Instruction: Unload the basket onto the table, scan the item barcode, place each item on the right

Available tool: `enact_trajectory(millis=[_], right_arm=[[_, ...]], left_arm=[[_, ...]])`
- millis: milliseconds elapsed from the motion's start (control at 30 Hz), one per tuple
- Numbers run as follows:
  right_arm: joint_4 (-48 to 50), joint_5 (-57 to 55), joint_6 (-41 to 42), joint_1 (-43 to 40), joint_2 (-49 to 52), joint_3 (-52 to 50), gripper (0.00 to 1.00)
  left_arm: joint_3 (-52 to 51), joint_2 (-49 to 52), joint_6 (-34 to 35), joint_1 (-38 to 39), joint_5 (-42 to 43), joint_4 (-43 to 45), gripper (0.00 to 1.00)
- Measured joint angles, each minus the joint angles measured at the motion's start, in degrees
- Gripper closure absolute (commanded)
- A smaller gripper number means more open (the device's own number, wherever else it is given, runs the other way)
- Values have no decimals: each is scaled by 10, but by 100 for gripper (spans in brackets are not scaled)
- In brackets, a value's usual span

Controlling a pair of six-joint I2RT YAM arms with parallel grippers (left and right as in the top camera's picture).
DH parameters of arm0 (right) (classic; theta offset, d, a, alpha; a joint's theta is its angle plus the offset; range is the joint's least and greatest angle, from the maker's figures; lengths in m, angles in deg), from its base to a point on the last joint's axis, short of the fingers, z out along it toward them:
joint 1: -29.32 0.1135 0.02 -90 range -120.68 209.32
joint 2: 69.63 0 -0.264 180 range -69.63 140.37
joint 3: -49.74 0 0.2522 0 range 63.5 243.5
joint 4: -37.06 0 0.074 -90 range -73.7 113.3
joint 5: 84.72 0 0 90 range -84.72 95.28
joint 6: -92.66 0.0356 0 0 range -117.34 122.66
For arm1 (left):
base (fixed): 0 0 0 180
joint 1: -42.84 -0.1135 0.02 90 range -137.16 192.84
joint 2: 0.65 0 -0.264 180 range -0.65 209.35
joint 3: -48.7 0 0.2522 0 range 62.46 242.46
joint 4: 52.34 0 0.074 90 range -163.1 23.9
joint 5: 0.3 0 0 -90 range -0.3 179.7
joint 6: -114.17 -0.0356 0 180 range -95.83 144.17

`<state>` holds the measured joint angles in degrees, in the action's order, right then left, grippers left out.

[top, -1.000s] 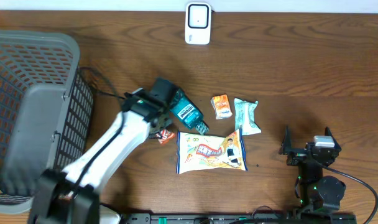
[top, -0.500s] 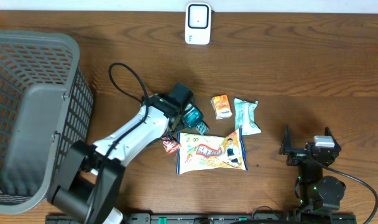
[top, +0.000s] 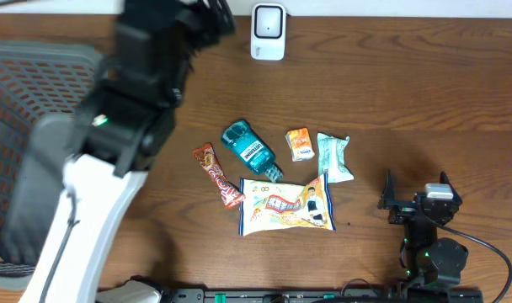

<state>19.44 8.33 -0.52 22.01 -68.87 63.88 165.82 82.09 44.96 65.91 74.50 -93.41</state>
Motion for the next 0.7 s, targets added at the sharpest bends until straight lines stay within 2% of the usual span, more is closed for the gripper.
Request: enact_trajectory(millis=[133,333,533,700], right_arm=[[0,0,0,0,0,0,1],[0,0,0,0,0,0,1],[0,0,0,0,0,0,1],[0,0,0,0,0,0,1]], left_arm=[[34,-42,-142,-1,-2,39,2],[30,-62,-296,-1,-2,-30,2],[-5,-83,-355,-1,-2,-39,2],[-86,-171,-365,-1,-2,-13,2]])
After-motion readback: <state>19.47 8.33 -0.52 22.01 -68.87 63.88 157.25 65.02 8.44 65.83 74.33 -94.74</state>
